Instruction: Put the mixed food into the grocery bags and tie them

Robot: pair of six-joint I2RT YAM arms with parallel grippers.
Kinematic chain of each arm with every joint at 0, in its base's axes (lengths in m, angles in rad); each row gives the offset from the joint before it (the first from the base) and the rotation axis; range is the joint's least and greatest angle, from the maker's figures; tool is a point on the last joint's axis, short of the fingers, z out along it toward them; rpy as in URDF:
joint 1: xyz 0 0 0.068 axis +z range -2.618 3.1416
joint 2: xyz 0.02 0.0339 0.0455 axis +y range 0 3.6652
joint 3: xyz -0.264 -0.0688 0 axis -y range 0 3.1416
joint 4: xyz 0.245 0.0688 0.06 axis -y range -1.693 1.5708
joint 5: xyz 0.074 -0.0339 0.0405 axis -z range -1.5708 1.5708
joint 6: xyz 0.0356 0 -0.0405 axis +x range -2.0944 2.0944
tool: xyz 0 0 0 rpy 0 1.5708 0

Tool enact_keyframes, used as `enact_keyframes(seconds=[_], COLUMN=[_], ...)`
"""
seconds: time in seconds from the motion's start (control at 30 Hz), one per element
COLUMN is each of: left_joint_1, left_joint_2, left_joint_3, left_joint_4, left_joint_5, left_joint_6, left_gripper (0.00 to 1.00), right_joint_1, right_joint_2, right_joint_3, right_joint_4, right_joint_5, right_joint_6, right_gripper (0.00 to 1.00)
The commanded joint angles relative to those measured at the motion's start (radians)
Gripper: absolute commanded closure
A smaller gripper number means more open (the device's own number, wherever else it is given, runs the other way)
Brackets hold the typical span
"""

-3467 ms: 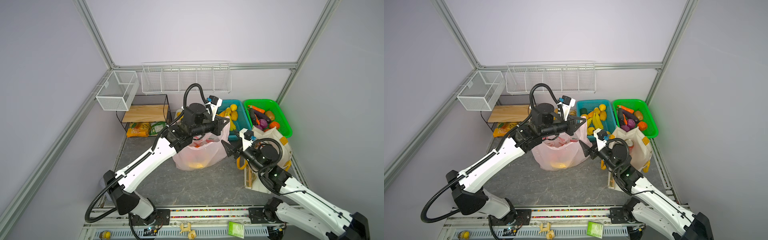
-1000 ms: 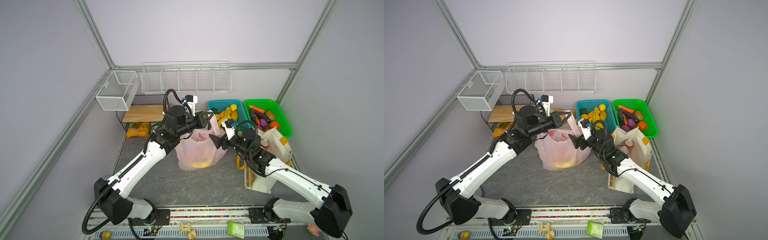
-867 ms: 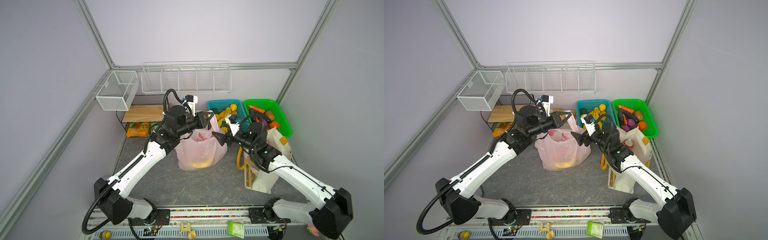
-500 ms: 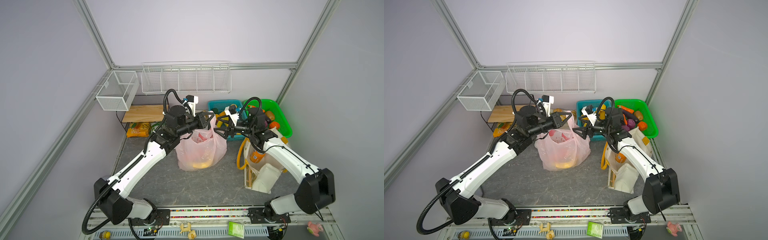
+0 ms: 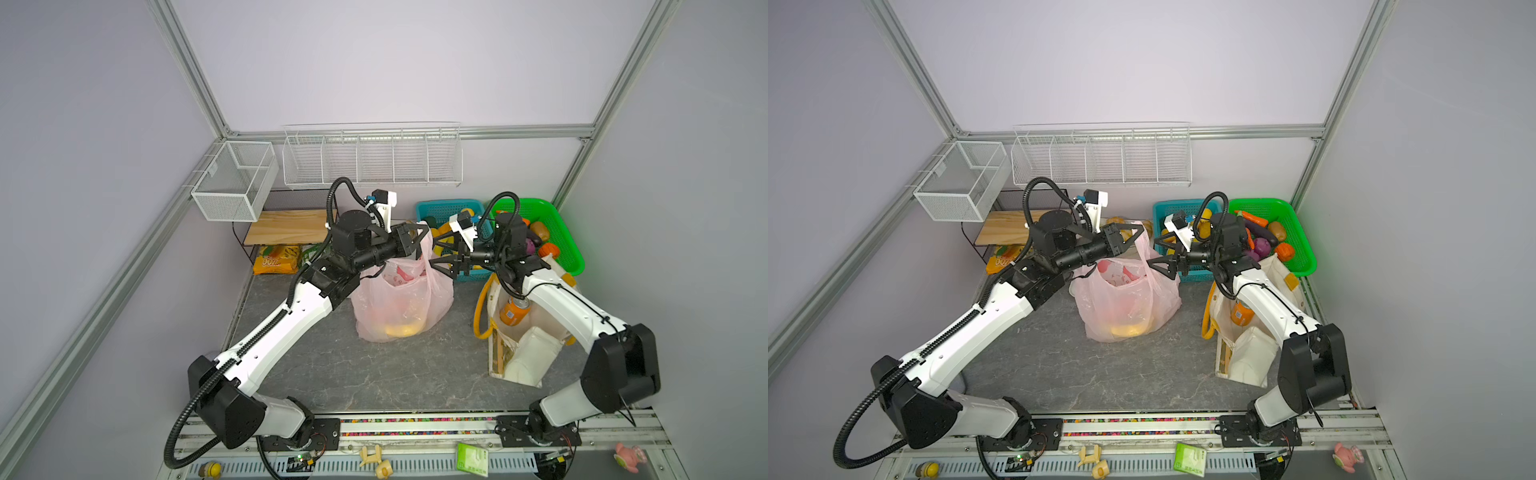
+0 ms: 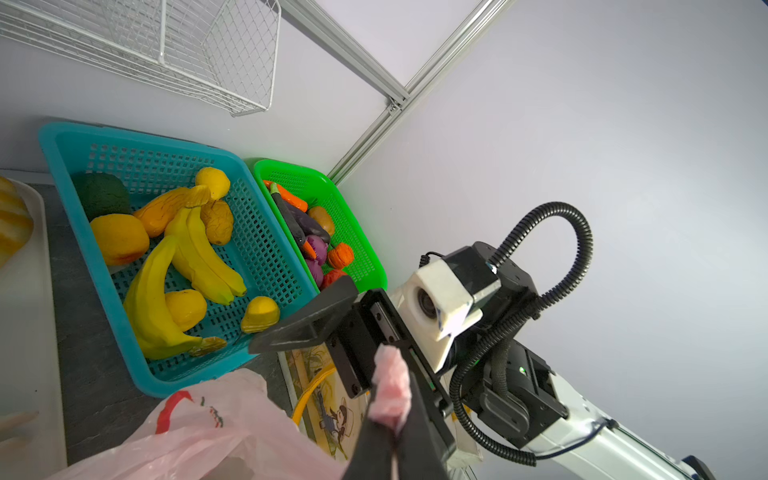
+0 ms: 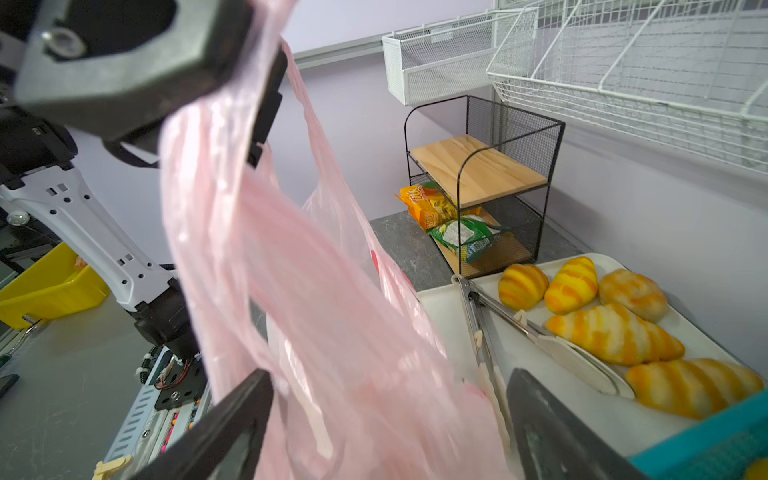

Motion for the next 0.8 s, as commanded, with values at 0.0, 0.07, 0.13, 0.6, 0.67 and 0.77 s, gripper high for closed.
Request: enact_keyframes(seconds=[0.0,0.07,0.13,0.6,0.67,0.77], left_joint_1=[0.006,0.006,0.006,0.005,0.006,0.006], left_joint_2=[0.003,0.005,0.008,0.017,0.016,0.017], left_joint_3=[0.031,0.031,0.033,0.043,0.044,0.044], left_joint_4=[0.005,0.009,0.009,0.005,0.002,-0.001], left_joint_5=[0.01,0.01,0.009,0.019,0.019,0.018], left_joint_6=[0.01,0.011,0.01,0.002,0.004,0.007], left_gripper=[1.0,1.0,1.0,1.0,1.0,1.0], right_joint_1=[-0.016,-0.004,0.013,0.033,0.036,0.034], right_joint_2=[-0.086,-0.098,-0.108,0.074,0.098,0.117], right_joint_3=[-0.044,-0.048,-0.052,0.097,0.103,0.1], right_joint_4=[-0.017,-0.032,-0.051,-0.02,-0.001,0.026], right_joint_5=[-0.004,-0.005,0.019,0.002,-0.015,-0.043], right_joint_6=[-0.046,-0.052,-0.072,-0.09,-0.075,-0.056], right_gripper=[0.11,0.12,0.12,0.12,0.09,0.07])
